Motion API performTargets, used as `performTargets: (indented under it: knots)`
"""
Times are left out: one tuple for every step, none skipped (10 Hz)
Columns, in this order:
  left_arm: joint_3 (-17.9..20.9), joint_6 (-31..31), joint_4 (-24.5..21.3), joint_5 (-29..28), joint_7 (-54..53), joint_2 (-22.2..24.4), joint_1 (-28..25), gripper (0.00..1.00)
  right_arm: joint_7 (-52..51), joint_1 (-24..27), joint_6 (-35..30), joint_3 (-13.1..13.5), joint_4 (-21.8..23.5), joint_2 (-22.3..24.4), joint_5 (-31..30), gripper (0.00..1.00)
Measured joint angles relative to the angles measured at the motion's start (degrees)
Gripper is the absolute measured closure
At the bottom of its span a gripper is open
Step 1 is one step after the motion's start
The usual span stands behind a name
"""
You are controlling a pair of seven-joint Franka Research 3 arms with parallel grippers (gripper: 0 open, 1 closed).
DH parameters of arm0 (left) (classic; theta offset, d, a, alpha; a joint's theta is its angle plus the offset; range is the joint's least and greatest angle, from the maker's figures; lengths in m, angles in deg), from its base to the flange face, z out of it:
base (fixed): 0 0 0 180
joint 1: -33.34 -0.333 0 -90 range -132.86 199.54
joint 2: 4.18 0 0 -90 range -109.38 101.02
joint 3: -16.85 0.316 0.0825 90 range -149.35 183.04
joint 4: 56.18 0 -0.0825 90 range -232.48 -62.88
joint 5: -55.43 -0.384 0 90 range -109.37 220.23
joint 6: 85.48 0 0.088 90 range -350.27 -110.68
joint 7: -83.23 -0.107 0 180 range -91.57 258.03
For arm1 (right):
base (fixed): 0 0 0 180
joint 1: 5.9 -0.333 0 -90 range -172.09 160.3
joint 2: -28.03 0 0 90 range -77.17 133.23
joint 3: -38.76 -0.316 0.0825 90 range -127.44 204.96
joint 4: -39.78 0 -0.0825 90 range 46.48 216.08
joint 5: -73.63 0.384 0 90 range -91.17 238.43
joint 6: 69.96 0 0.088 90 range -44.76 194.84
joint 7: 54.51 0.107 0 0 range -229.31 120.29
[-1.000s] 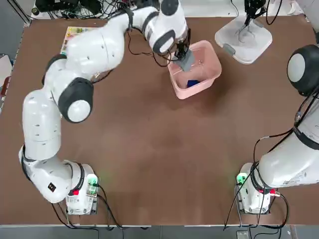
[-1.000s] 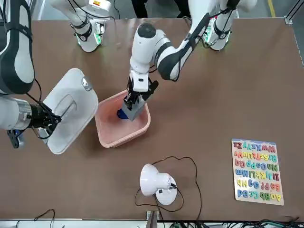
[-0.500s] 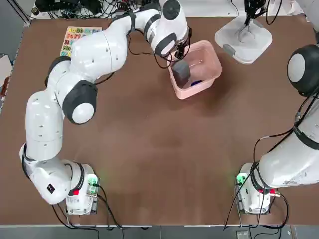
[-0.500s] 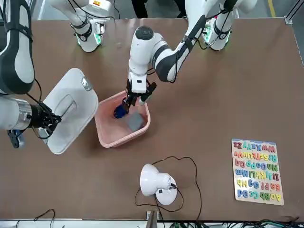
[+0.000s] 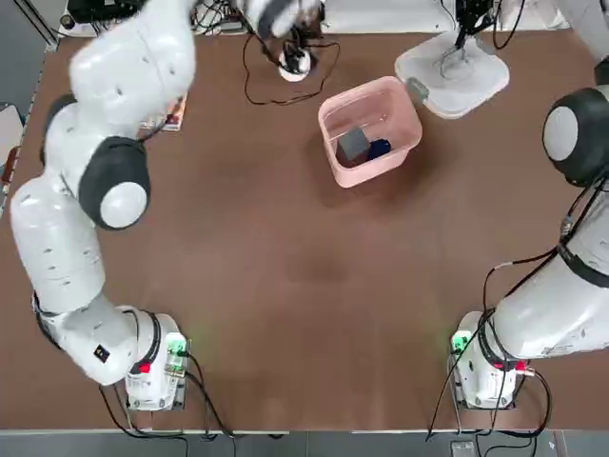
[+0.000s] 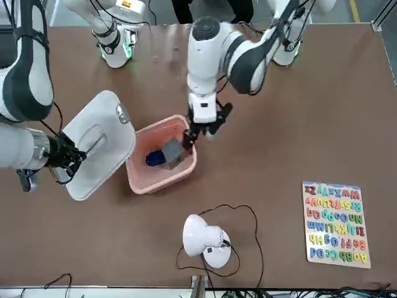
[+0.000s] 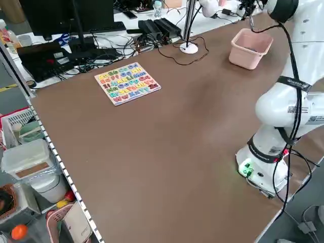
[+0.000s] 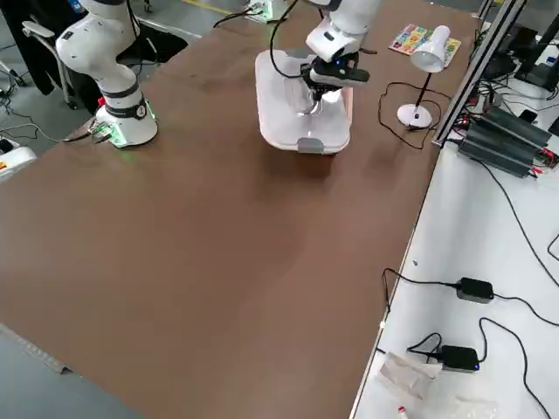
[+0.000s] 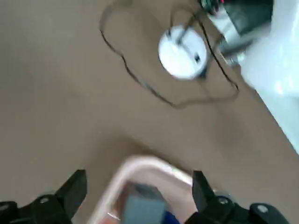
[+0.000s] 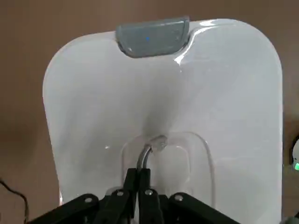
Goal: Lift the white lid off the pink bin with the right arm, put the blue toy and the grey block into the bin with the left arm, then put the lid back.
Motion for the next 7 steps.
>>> performTargets:
  knots:
    - [0.0,6.0,-0.1,2.3,-8.7,2.6,-3.6,0.00,3.0,-1.4,1.1,-0.1,0.0,0.0,0.1,0.94]
    - [0.0,11.5,-0.3,4.9,-18.0,5.0,-7.5,0.00,5.6,-2.7,1.7,-0.2,0.1,0.0,0.2,0.94]
    - [0.0,15.6,-0.8,6.9,-26.5,7.0,-11.7,0.00,8.0,-4.2,2.5,-0.2,0.1,-0.1,0.4,0.94]
    - [-0.1,18.1,-1.7,7.7,-34.5,8.9,-16.0,0.00,9.9,-5.9,3.6,-0.3,0.3,-0.2,0.5,0.94]
    - [-0.1,19.2,-3.4,8.6,-42.0,10.9,-20.2,0.00,12.0,-8.0,5.1,-0.3,0.7,-0.5,0.5,0.94]
    - [-0.1,19.5,-5.7,9.5,-47.8,13.1,-23.7,0.00,13.7,-9.7,7.3,-0.3,1.8,-0.8,0.5,0.94]
    - [-0.1,19.6,-8.5,10.2,-54.1,15.4,-26.9,0.00,15.0,-11.1,9.8,-0.3,3.4,-1.3,0.5,0.94]
